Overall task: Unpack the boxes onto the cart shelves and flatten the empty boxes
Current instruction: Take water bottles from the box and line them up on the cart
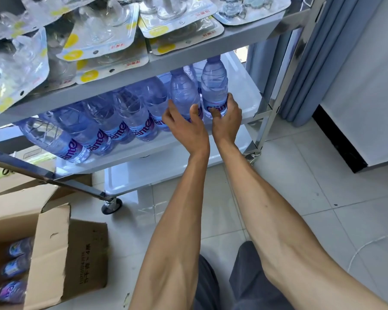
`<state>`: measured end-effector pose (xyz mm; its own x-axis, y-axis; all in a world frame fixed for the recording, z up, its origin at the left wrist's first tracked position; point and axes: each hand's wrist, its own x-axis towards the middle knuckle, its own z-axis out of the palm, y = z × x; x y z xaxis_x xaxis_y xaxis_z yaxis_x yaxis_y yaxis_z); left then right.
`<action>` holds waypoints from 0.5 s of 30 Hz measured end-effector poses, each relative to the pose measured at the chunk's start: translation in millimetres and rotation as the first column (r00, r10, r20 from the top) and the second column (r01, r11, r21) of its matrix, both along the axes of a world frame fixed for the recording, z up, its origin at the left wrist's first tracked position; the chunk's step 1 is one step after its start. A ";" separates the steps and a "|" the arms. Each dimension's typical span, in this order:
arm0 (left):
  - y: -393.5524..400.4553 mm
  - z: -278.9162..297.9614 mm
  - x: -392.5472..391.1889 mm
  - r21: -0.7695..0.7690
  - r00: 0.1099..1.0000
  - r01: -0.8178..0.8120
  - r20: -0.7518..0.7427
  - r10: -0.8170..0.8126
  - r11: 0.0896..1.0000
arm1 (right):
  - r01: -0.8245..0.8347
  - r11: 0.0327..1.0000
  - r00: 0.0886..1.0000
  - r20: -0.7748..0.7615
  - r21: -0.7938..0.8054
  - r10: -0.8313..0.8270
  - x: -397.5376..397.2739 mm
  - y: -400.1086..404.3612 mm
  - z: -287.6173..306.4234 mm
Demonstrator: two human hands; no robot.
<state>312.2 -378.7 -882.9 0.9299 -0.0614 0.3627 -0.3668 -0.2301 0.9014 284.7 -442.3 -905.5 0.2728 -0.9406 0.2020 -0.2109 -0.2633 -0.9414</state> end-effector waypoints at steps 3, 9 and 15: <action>-4.9 -2.2 -1.2 0.122 0.998 -0.054 0.026 0.051 0.991 | -0.005 1.000 1.000 -0.030 -0.014 0.005 0.3 -1.1 -1.2; 5.7 -16.3 0.1 0.196 0.998 -0.060 0.009 0.059 0.979 | -0.044 0.998 0.995 -0.090 -0.033 0.040 1.6 -5.0 -8.9; -4.4 -16.9 -0.1 0.162 0.998 -0.062 -0.014 0.065 0.985 | -0.036 0.998 0.996 -0.081 -0.043 0.033 2.3 -4.3 -9.9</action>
